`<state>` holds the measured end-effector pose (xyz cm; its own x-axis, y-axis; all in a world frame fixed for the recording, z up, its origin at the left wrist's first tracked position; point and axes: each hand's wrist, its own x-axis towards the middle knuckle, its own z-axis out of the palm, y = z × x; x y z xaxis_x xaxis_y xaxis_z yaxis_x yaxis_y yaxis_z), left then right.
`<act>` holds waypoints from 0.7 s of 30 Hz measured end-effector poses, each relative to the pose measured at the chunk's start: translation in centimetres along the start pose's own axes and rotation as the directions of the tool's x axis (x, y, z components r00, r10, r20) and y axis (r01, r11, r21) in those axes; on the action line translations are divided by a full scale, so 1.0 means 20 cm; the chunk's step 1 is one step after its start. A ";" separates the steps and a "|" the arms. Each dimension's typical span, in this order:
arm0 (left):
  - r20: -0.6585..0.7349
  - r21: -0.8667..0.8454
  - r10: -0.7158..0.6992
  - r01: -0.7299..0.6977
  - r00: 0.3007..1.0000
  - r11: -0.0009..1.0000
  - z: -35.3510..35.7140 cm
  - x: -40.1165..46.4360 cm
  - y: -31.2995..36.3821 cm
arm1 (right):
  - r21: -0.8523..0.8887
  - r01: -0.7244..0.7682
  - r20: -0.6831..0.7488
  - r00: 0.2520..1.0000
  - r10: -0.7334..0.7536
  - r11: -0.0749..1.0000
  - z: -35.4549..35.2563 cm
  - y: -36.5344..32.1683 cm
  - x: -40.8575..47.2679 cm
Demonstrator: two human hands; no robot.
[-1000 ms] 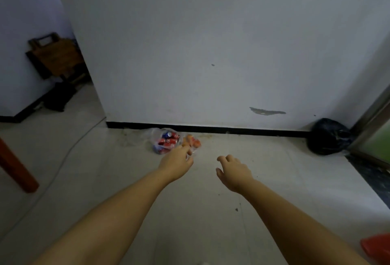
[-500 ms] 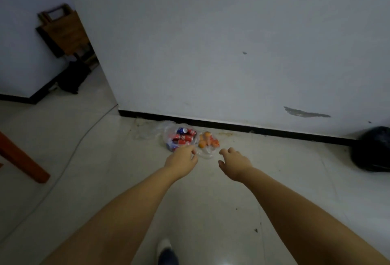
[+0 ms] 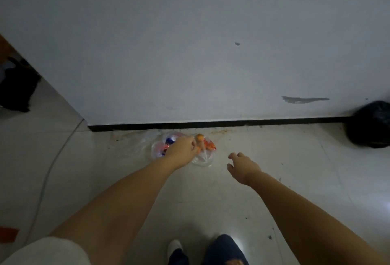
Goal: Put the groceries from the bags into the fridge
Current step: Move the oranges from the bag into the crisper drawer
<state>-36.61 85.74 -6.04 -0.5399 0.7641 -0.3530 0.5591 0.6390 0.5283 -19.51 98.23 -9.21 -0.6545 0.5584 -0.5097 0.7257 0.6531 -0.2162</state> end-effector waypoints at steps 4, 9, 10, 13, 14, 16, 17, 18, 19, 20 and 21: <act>0.088 0.007 0.017 -0.017 0.996 1.000 0.12 0.30 -0.03 | 0.049 -0.044 0.061 0.997 0.041 0.998 -0.03 0.07 0.30; 0.115 -0.073 -0.099 0.108 0.988 0.991 0.27 0.71 -0.13 | 0.043 0.001 0.114 0.993 -0.005 0.999 -0.07 0.18 0.78; 0.131 -0.087 -0.124 0.136 0.984 0.987 0.31 0.78 -0.16 | 0.045 -0.002 0.129 0.992 -0.003 0.999 -0.06 0.20 0.87; 0.167 -0.102 -0.140 0.159 0.976 0.982 0.45 1.00 -0.25 | 0.061 -0.025 0.173 0.985 0.014 0.998 0.06 0.27 1.16; 0.189 -0.104 -0.143 0.164 0.972 0.981 0.52 1.08 -0.30 | 0.068 -0.031 0.189 0.982 0.018 0.997 0.12 0.29 1.26; 0.215 -0.102 -0.142 0.167 0.966 0.981 0.67 1.28 -0.42 | 0.082 -0.033 0.211 0.977 0.015 0.996 0.29 0.33 1.50; 0.207 -0.097 -0.139 0.162 0.968 0.982 0.75 1.40 -0.49 | 0.091 -0.041 0.217 0.976 0.020 0.995 0.38 0.35 1.63; 0.201 -0.089 -0.145 0.165 0.969 0.982 0.85 1.51 -0.57 | 0.102 -0.057 0.223 0.974 0.033 0.993 0.49 0.37 1.75; 0.198 -0.076 -0.148 0.166 0.969 0.983 0.95 1.62 -0.65 | 0.113 -0.066 0.225 0.973 0.040 0.991 0.59 0.39 1.88; 0.205 -0.069 -0.151 0.168 0.967 0.983 1.07 1.72 -0.73 | 0.122 -0.073 0.225 0.973 0.044 0.990 0.70 0.41 2.00; 0.226 -0.066 -0.142 0.161 0.964 0.985 1.18 1.81 -0.81 | 0.129 -0.076 0.227 0.973 0.045 0.989 0.82 0.43 2.12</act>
<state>-50.31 105.12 -45.67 -0.4575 0.6652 -0.5901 0.4222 0.7466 0.5142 -37.62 119.12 -46.41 -0.5553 0.4566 -0.6951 0.7949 0.5372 -0.2821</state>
